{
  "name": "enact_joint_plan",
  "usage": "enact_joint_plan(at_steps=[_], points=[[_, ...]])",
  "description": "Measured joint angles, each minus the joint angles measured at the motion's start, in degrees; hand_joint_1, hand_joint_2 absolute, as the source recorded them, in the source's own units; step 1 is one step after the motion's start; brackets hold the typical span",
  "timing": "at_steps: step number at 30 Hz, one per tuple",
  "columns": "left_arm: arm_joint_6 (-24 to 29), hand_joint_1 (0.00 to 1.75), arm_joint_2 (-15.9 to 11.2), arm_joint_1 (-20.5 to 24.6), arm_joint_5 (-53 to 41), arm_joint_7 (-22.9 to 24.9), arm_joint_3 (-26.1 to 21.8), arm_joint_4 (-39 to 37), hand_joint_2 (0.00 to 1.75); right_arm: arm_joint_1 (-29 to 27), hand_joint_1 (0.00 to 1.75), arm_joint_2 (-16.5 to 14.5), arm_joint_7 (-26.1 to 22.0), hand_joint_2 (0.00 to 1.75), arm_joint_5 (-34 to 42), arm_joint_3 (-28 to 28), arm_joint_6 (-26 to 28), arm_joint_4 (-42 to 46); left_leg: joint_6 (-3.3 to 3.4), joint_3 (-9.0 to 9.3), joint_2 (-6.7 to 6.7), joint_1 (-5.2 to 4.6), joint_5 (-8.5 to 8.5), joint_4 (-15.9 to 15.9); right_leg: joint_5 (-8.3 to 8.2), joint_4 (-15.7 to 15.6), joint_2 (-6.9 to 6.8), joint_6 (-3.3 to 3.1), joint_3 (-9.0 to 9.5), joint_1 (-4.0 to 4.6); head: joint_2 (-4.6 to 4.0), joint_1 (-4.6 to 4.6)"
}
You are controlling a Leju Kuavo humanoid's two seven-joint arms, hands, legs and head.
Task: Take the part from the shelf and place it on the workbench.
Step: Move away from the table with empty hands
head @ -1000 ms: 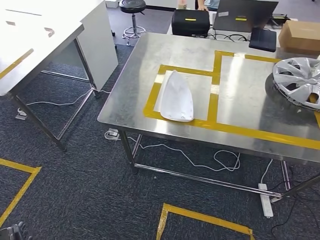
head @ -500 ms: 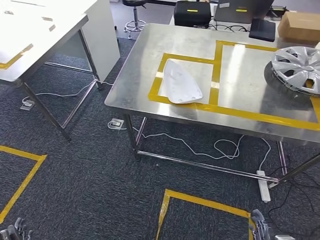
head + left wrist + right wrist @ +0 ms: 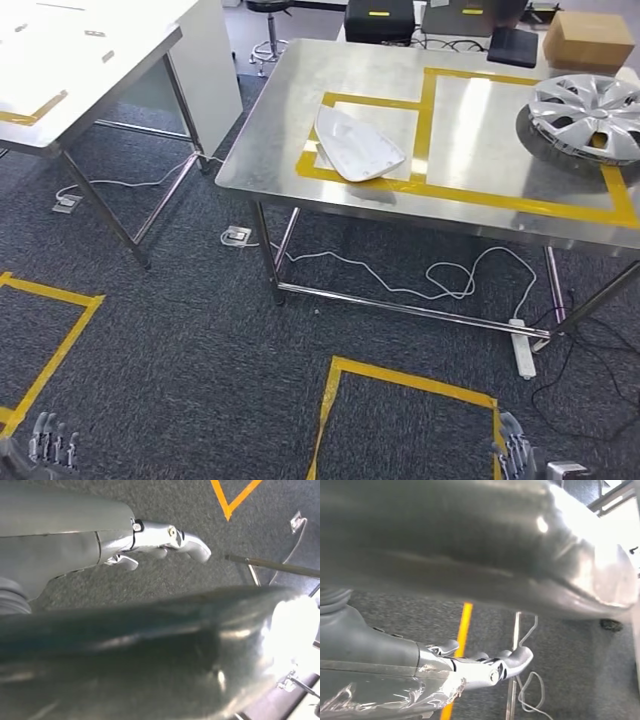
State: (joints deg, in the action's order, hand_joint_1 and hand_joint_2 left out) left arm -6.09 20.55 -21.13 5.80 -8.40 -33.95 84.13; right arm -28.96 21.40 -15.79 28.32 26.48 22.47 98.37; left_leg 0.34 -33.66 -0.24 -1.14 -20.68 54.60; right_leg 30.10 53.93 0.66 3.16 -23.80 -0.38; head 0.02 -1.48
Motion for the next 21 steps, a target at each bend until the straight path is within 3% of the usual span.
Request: enact_joint_plan(at_steps=[1,2,3,5,6,7,8,9,11,13,14,15,16,17,19,21], points=[[-0.41,0.0,0.01,-0.21,-0.23,0.15,0.08,0.23,0.0,0.01,0.0,-0.4,0.05,0.0,0.07,-0.43,-0.43,-0.55,-0.28,-0.42,-0.14,0.06,-0.32,0.31,-0.38,0.13,-0.39,-0.47,-0.7,-0.06,0.0,-0.06],[-0.77,0.0,0.01,-0.42,-0.7,0.17,0.14,0.4,0.0,0.01,0.0,-0.77,0.08,0.0,0.16,-0.89,-0.86,-0.99,-0.63,-0.98,-0.26,0.14,-1.73,1.32,-0.88,0.25,-0.79,-1.01,-1.4,-0.13,0.01,-0.17],[-1.07,0.0,0.02,-0.61,-1.13,0.16,0.25,0.55,0.0,0.03,0.0,-1.11,0.07,0.0,0.14,-1.34,-1.22,-1.36,-1.02,-1.76,-0.31,0.24,-4.2,3.43,-1.5,0.28,-1.21,-1.48,-2.2,-0.22,0.01,-0.3],[-1.51,0.0,0.04,-0.78,-1.65,0.14,0.54,0.72,0.0,0.07,0.0,-1.68,0.08,0.0,-0.04,-2.18,-1.67,-2.02,-1.69,-3.72,-0.29,0.47,-10.41,10.6,-2.84,0.45,-2.09,-2.02,-3.81,-0.12,0.01,-0.55],[-1.61,0.0,0.04,-0.8,-1.71,0.14,0.71,0.77,0.0,0.07,0.0,-1.9,0.09,0.0,-0.11,-2.49,-1.76,-2.29,-1.86,-4.43,-0.27,0.56,-12.29,14.28,-3.48,0.62,-2.56,-2.1,-4.61,-0.04,0.01,-0.57],[-1.68,0.0,0.04,-0.81,-1.74,0.14,0.83,0.8,0.0,0.09,0.0,-2.08,0.09,0.0,-0.15,-2.77,-1.81,-2.53,-1.91,-4.49,-0.25,0.61,-12.73,16.71,-4.06,0.85,-3.06,-2.14,-5.45,0.05,0.01,-0.6],[-1.73,0.0,0.04,-0.82,-1.75,0.14,0.94,0.82,0.0,0.1,0.0,-2.24,0.09,0.0,-0.17,-2.99,-1.85,-2.72,-1.87,-3.69,-0.18,0.63,-11.99,17.3,-4.58,1.12,-3.57,-2.15,-6.29,0.13,0.01,-0.62],[-1.8,0.0,0.04,-0.83,-1.75,0.14,1.02,0.83,0.0,0.11,0.0,-2.38,0.09,0.0,-0.18,-3.17,-1.93,-2.88,-1.71,-1.86,0.03,0.62,-10.48,15.65,-5.02,1.38,-4.05,-2.12,-7.13,0.23,0.01,-0.67],[-2.28,0.0,0.04,-0.82,-2.14,-0.05,1.17,1.07,0.0,0.07,0.0,-2.8,0.04,0.0,-0.31,-3.68,-2.42,-3.23,-1.03,4.23,1.96,0.35,-8.17,7.77,-5.71,1.81,-5.03,-1.94,-8.35,0.46,0.01,-0.69],[-2.96,0.0,0.03,-0.63,-3.75,-0.85,1.46,1.7,0.0,0.01,0.0,-3.51,-0.09,0.0,-0.81,-4.61,-3.48,-3.82,-0.15,9.13,4.31,-0.15,-8.35,0.27,-6.3,2.15,-6.15,-1.48,-8.99,0.64,0.0,-0.66],[-3.17,0.0,0.02,-0.56,-5.01,-1.39,1.66,2.03,0.0,-0.01,0.0,-3.92,-0.13,0.0,-1.27,-5.21,-4.15,-4.2,0.23,10.01,4.73,-0.37,-8.72,-1.54,-6.6,2.2,-6.86,-1.2,-9.14,0.66,0.0,-0.63],[-3.26,0.0,0.03,-0.59,-6.17,-1.87,1.84,2.27,0.0,0.01,0.0,-4.3,-0.12,0.0,-1.79,-5.8,-4.77,-4.55,0.59,9.92,4.32,-0.46,-8.7,-2.29,-6.93,2.19,-7.59,-0.87,-9.21,0.62,0.0,-0.62],[-3.29,0.0,0.04,-0.71,-7.11,-2.25,2.02,2.45,0.0,0.04,0.0,-4.63,-0.06,0.0,-2.35,-6.41,-5.31,-4.87,0.92,9.54,3.69,-0.39,-8.29,-2.5,-6.96,2.34,-7.47,-0.47,-9.43,0.51,0.0,-0.59],[-3.33,0.0,0.03,-0.89,-7.66,-2.46,2.15,2.6,0.0,0.01,0.0,-4.95,-0.01,0.0,-2.94,-6.98,-5.7,-5.15,1.27,9.2,3.08,-0.29,-7.75,-2.61,-6.27,3.06,-6.44,-0.08,-9.79,0.4,0.0,-0.56],[-3.78,0.0,0.05,-1.07,-7.7,-2.65,2.56,2.95,0.0,-0.16,0.0,-5.45,0.13,0.0,-4.06,-8.04,-6.28,-5.75,1.82,8.31,1.86,-0.03,-6.59,-2.74,-2.58,8.09,-2.91,0.64,-11.73,0.22,0.01,-0.47],[-4.94,0.0,0.11,-1.07,-6.71,-2.62,3.16,3.32,0.0,-0.32,0.0,-6.1,0.14,0.0,-5.08,-9.15,-7.14,-6.34,2.02,7.19,0.48,-0.02,-5.64,-2.63,1.84,15.94,-1.02,0.93,-14.29,0.17,0.01,-0.44]])
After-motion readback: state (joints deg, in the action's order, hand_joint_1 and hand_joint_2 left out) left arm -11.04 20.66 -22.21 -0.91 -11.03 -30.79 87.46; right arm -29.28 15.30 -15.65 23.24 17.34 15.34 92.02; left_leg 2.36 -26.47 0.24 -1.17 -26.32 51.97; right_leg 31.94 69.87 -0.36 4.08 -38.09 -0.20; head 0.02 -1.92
